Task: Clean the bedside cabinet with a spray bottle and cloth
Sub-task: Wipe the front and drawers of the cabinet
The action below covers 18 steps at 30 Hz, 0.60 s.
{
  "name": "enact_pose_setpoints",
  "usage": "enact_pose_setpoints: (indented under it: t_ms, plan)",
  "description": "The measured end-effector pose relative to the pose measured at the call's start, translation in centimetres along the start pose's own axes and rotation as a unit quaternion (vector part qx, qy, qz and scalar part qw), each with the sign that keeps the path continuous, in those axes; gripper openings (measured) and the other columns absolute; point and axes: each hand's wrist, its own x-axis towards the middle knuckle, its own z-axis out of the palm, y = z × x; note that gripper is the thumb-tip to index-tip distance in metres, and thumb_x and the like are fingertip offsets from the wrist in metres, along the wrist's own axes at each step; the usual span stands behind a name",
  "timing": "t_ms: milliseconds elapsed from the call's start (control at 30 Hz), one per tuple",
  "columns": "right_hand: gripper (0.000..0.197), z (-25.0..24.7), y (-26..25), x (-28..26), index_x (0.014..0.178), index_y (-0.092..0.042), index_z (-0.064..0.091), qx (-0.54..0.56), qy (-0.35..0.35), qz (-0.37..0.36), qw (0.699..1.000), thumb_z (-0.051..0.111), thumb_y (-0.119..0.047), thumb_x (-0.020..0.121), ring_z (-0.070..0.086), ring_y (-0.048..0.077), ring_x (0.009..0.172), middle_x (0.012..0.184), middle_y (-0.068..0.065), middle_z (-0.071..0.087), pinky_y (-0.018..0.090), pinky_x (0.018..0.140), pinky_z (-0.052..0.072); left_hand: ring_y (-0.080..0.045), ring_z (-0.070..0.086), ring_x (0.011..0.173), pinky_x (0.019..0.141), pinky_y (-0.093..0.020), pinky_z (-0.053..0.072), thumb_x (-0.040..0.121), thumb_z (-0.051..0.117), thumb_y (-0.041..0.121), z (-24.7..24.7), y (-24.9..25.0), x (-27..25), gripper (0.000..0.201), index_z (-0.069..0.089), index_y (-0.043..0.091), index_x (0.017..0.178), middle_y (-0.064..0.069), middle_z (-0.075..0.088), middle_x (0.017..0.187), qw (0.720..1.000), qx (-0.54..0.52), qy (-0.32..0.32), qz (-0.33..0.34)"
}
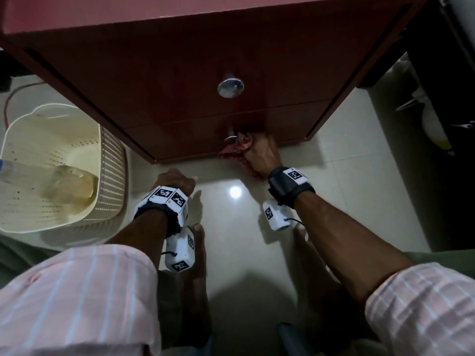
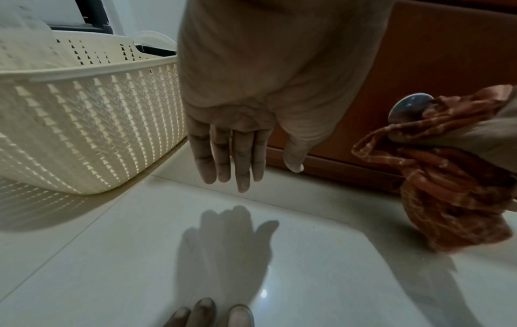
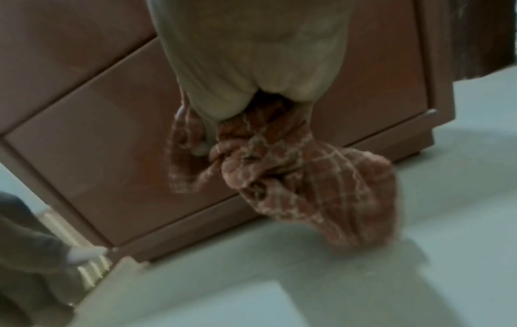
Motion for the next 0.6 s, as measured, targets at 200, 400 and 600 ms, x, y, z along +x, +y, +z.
enact_pose_setpoints:
  t_ms: [200,400,600]
  plan:
    - [0.033,0.8,-0.3,-0.1,0.077,-0.032,0.073,-0.004,0.025,-0.054,0.998,0.055,-0.058,0.086,0.065,0.006,0.058,0.070,-0.011,0.072,0.023,0.056,0.048,-0.040,0.056,0.118,0.085,-0.034,0.044,0.087,0.061,0.052,0.4,-0.8,0.5,0.061,0.055,0.002,0.122,-0.022,0.055,0.132,1.000,0.017,0.007,-0.002]
    - [0.011,0.9,2.4,0.0,0.081,-0.015,0.074,0.057,0.065,0.076,0.993,0.072,-0.026,0.081,0.064,0.016,0.079,0.087,0.004,0.075,0.032,0.079,0.054,-0.040,0.055,0.120,0.091,-0.037,0.045,0.086,0.061,0.054,0.0,-0.9,0.3,0.063,0.056,0.003,0.123,-0.021,0.056,0.133,1.000,0.011,0.004,-0.007]
    - [0.024,0.7,-1.0,-1.4,0.105,-0.014,0.072,-0.138,-0.185,0.090,0.969,0.073,-0.021,0.083,0.062,0.011,0.102,0.101,-0.006,0.065,0.009,0.070,0.045,-0.036,0.060,0.114,0.093,-0.036,0.048,0.085,0.059,0.060,-1.3,-0.7,-0.6,0.068,0.056,0.004,0.123,-0.017,0.060,0.127,0.999,-0.015,-0.035,0.008]
